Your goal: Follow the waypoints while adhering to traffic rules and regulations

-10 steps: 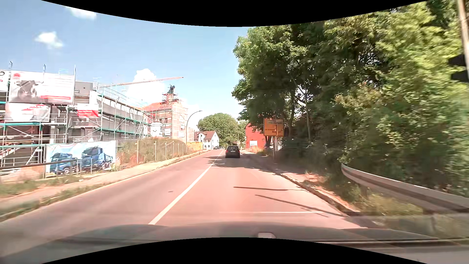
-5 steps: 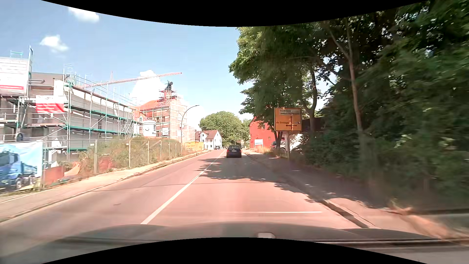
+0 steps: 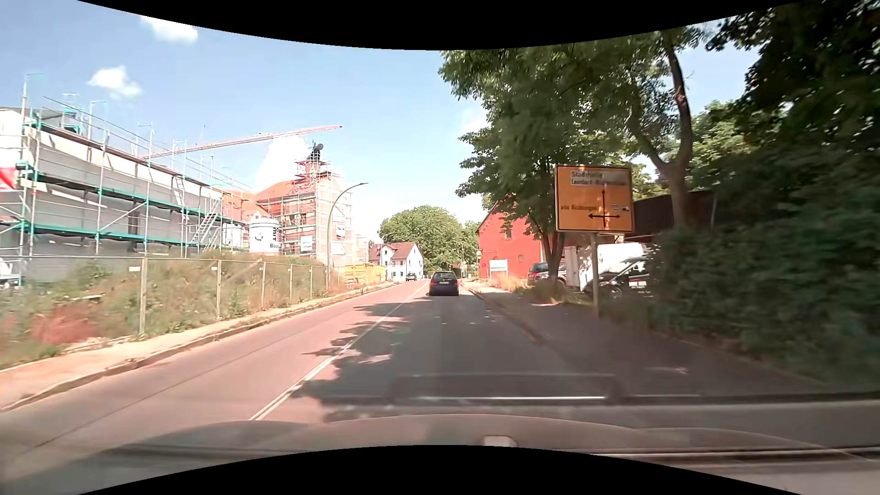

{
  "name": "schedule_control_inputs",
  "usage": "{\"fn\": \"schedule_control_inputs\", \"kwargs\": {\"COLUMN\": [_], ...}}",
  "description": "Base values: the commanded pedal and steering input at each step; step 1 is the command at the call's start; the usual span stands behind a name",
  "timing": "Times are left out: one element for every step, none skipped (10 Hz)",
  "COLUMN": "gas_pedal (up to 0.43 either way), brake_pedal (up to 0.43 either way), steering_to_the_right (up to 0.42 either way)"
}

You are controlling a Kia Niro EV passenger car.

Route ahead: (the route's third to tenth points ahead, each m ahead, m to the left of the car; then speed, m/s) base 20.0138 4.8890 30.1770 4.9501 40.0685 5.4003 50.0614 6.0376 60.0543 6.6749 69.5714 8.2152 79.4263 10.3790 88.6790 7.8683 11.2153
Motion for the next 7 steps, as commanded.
{"fn": "schedule_control_inputs", "kwargs": {"gas_pedal": [0.098,0.098,0.079,0.087,0.098,0.11,0.197], "brake_pedal": [0.0,0.0,0.0,0.0,0.0,0.0,0.0], "steering_to_the_right": [-0.017,-0.015,-0.015,-0.015,-0.015,-0.014,-0.014]}}
